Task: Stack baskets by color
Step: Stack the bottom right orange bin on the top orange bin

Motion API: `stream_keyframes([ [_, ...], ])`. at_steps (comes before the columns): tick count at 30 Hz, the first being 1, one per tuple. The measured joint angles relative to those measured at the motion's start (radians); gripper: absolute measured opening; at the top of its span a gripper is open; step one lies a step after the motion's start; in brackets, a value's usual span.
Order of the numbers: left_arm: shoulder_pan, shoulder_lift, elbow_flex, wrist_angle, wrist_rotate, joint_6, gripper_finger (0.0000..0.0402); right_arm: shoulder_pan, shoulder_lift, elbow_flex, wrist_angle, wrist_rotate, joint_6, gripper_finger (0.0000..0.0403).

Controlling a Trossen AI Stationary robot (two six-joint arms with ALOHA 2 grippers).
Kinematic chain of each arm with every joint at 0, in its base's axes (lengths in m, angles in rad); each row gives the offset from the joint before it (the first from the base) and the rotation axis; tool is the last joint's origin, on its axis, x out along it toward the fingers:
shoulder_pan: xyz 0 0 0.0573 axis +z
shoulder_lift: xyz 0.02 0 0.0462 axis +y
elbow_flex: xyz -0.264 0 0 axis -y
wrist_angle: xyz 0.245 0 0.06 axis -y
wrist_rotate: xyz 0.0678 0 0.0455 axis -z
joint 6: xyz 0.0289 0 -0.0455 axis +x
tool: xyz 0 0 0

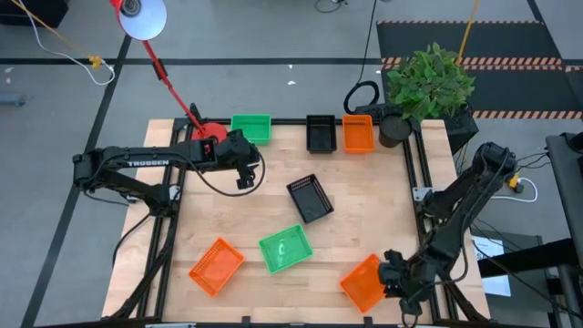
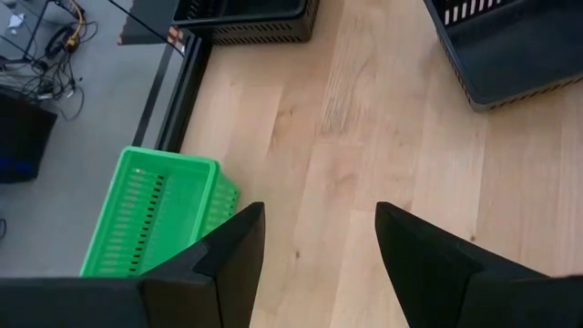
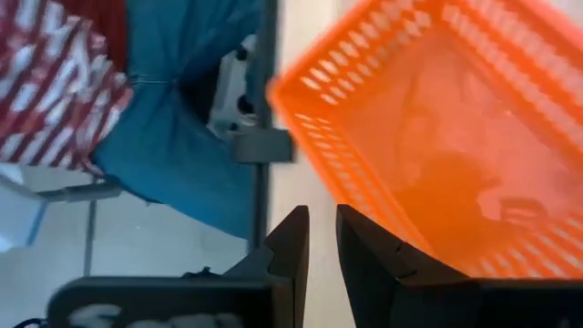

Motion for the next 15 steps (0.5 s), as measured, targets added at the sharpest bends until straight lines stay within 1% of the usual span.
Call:
stream_keyframes([
  [3, 0.000, 0.000, 0.000, 0.000, 0.000, -0.006, 0.0211, 0.000, 0.047, 0.001, 0.059, -0.014, -0.035, 0.0055],
  [8, 0.000, 0.000, 0.000, 0.009, 0.000, -0.008, 0.0211, 0.000, 0.115, 0.001, 0.064, -0.028, -0.054, 0.0055],
  [15, 0.000, 0.000, 0.000, 0.026, 0.001, -0.010, 0.0211, -0.001, 0.146, 0.001, 0.069, -0.033, -0.100, 0.0055],
])
